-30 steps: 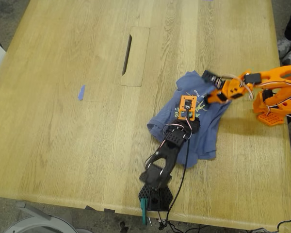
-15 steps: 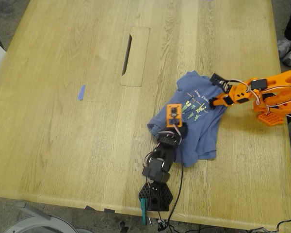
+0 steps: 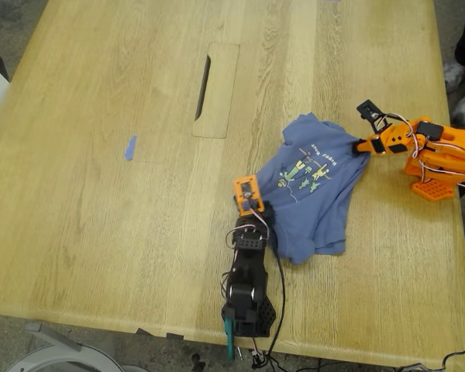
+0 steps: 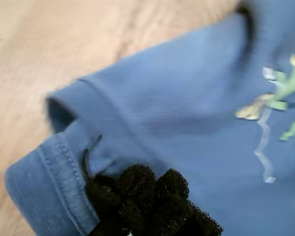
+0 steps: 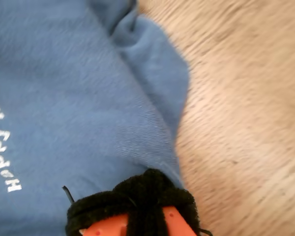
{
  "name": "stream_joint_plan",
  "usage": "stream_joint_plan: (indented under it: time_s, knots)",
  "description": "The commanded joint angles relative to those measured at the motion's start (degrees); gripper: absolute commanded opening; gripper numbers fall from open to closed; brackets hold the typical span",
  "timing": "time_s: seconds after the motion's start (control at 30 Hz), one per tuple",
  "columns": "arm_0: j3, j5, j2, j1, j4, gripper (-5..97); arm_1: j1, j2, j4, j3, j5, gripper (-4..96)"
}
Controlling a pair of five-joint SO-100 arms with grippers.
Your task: Fold a T-shirt
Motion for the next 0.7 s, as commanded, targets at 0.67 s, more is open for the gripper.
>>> stream_joint_plan:
  time_s: [0.67]
  knots:
    - [5.98,5.01,62.93,-49.48,48.43,0,47.90,-3.25,-13.80,-2.29,-4.22,0.2]
